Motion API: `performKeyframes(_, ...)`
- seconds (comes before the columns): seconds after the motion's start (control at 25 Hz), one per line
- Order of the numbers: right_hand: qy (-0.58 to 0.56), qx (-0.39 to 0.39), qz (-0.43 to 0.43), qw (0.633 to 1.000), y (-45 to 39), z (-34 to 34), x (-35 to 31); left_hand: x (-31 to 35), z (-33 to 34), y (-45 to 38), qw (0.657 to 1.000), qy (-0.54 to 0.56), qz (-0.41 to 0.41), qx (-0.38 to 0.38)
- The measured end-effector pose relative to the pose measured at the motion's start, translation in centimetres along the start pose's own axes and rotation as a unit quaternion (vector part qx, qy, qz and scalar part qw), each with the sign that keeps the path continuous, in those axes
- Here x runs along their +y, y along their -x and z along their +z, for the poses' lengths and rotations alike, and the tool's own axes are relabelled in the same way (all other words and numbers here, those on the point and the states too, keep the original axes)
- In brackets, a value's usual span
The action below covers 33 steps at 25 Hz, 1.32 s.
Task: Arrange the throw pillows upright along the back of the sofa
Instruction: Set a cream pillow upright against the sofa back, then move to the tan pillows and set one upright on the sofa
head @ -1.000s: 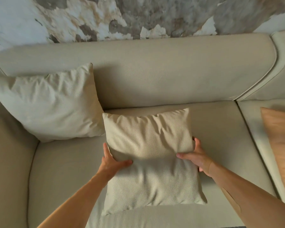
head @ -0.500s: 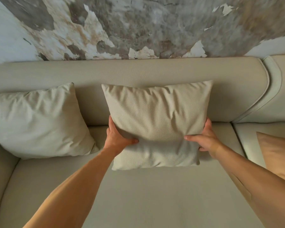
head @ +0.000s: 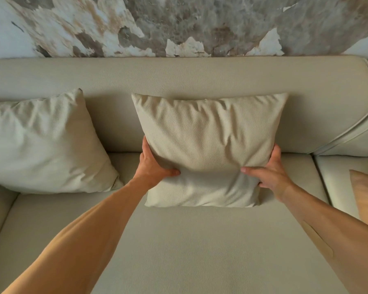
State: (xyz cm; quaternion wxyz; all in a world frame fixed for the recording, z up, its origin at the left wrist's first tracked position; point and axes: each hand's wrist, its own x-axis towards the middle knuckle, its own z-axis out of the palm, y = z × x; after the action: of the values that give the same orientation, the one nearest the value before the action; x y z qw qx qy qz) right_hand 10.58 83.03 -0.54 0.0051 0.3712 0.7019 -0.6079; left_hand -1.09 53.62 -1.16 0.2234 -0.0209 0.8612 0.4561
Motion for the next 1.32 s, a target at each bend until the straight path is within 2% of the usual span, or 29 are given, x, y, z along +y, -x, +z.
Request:
performKeyframes(0.4, 0.066, 0.004, -0.017, 0.998, -1.1, -0.4, 0.7, -0.5, -0.1, -0.2, 0.999, -0.033, 0.008, -0.019)
performKeyframes(0.52, 0.125, 0.039, -0.055, 0.99, -0.3, -0.1, 0.1, 0.0, -0.6, 0.4, 0.999, -0.043, 0.003, -0.018)
performKeyframes(0.6, 0.153, 0.048, -0.074, 0.984, 0.9, 0.1, -0.7, 0.6, -1.3, 1.3, 0.997, -0.068, 0.021, -0.016)
performKeyframes(0.8, 0.216, 0.003, -0.119, 0.969, 7.1, 0.3, -4.2, 3.9, -4.2, 5.7, 0.982, -0.162, 0.089, -0.031)
performKeyframes(1.0, 0.357, 0.066, -0.101, 0.926, 16.9, -3.2, -9.5, 10.3, -7.4, 12.1, 0.95, -0.266, 0.157, -0.037)
performKeyframes(1.16, 0.394, 0.138, -0.045, 0.908, 25.5, -9.7, -11.6, 16.3, -7.6, 19.0, 0.899, -0.336, 0.266, -0.084)
performKeyframes(1.32, 0.422, 0.208, -0.005, 0.882, 33.8, -17.8, -12.8, 22.3, -4.7, 24.9, 0.862, -0.344, 0.352, -0.123)
